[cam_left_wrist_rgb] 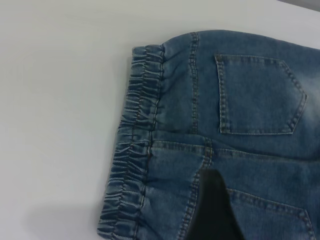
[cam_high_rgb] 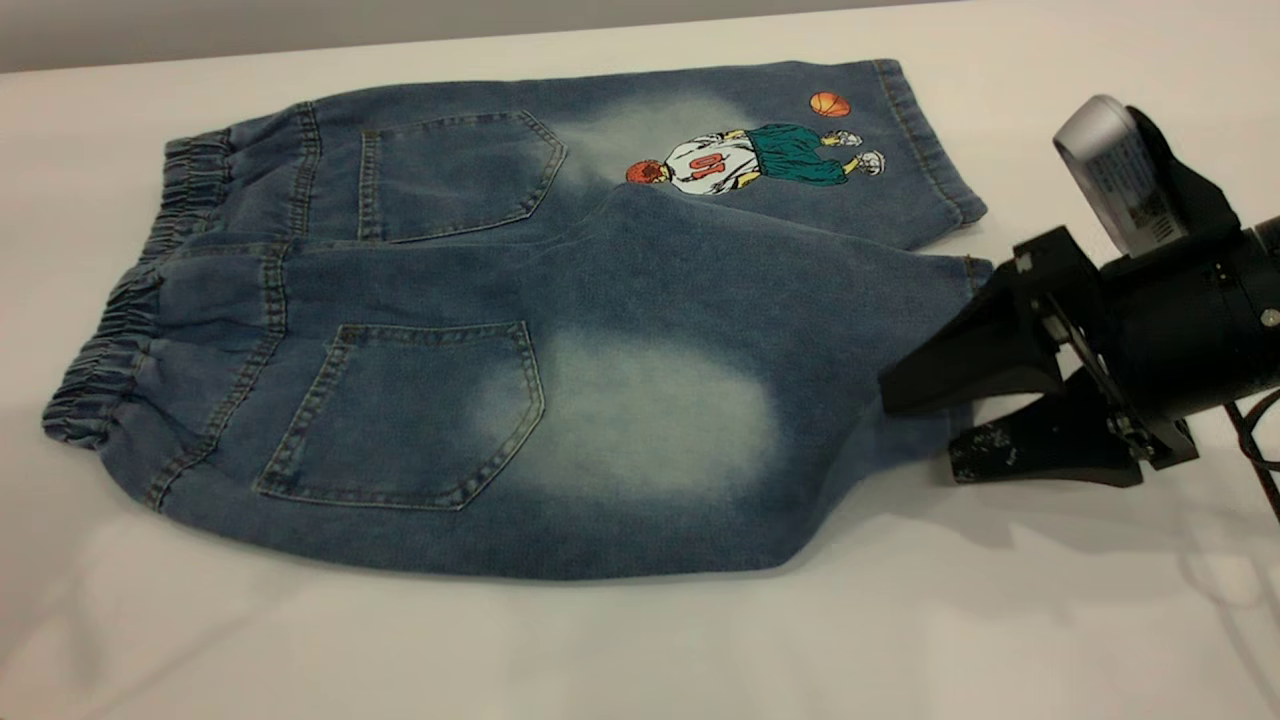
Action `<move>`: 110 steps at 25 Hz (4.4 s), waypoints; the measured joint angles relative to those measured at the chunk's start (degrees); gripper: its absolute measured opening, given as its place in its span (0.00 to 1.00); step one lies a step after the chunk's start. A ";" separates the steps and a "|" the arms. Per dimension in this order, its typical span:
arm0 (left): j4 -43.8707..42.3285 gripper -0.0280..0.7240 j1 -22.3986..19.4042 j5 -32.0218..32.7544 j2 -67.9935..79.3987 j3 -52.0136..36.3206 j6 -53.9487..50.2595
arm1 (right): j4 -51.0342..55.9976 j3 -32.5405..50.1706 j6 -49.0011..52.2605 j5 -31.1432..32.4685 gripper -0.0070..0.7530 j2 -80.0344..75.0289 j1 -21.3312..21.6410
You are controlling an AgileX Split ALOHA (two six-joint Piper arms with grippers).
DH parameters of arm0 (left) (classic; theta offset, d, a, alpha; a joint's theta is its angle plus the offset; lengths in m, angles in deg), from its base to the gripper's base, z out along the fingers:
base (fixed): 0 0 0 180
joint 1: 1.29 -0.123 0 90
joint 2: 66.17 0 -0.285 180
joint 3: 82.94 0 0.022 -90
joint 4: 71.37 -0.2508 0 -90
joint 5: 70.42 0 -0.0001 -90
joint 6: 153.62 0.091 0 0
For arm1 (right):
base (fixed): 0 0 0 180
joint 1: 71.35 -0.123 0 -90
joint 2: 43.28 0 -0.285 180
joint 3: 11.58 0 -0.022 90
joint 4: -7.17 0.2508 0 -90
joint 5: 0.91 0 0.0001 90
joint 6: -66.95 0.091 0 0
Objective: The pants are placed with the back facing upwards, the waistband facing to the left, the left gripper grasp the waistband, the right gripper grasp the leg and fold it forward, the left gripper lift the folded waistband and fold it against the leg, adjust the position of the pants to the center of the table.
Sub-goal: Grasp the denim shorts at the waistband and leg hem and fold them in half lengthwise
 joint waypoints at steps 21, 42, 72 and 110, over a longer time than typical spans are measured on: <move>0.00 0.64 0.00 0.00 0.00 0.00 0.00 | -0.91 0.00 0.00 1.92 0.65 0.00 0.00; 0.00 0.64 0.00 -0.05 0.00 0.00 0.00 | -1.13 0.00 0.06 -4.45 0.10 0.05 0.00; -21.20 0.64 -0.07 5.22 18.94 -2.36 -18.68 | -4.62 0.00 0.06 -4.19 0.03 5.50 -0.08; -28.39 0.64 -2.39 -14.61 48.90 2.36 -18.25 | -5.34 0.00 0.06 -3.45 0.02 5.50 -0.08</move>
